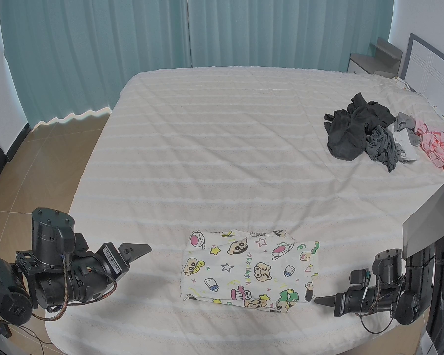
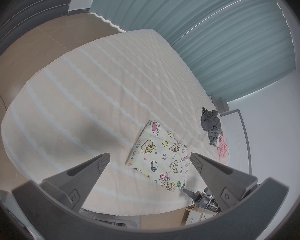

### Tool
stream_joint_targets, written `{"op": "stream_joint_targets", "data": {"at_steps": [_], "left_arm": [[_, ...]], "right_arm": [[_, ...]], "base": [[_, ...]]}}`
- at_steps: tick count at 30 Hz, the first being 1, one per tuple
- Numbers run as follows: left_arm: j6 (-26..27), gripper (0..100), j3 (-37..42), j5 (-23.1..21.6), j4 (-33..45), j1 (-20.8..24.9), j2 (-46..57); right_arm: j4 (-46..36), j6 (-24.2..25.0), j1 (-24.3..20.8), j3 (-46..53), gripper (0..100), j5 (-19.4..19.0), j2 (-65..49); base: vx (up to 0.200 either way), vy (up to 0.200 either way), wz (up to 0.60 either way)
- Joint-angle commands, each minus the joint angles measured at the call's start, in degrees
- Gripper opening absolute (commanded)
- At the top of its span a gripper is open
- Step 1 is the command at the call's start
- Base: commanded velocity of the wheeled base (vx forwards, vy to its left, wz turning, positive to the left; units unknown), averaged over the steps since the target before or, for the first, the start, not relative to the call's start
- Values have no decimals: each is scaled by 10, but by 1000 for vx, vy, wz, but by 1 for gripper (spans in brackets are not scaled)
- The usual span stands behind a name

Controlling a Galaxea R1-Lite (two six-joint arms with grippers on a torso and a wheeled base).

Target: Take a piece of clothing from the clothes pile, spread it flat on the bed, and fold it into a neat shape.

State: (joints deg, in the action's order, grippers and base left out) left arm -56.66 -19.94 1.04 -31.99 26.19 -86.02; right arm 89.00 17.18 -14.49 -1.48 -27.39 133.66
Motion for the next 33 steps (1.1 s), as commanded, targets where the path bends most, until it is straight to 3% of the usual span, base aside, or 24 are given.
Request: {"op": "stream_joint_targets", "data": {"at_steps": [1,6,7,13,19,20,26,33], "left_arm": [[0,100,0,0,0,0,-1],[0,100,0,0,0,0,0],[0,100,0,1,0,0,0],[0,100,0,1,0,0,0],[0,100,0,0,0,0,-4],[0,100,0,0,0,0,-5],[0,100,0,0,0,0,-5],[0,100,0,0,-1,0,-6]], "right_arm": [[7,-13,4,6,0,1,9],[8,-11,25,-25,0,1,-5],[7,-10,32,-30,100,0,-12],[6,-5,47,-88,100,4,-36],[-39,38,50,-199,100,57,-16],[-75,50,53,-239,100,60,-14],[-212,84,50,-359,100,59,-12],[-262,104,32,-400,100,43,-1]], "base": [[0,0,0],[0,0,0],[0,0,0],[0,0,0],[0,0,0],[0,0,0],[0,0,0],[0,0,0]]}}
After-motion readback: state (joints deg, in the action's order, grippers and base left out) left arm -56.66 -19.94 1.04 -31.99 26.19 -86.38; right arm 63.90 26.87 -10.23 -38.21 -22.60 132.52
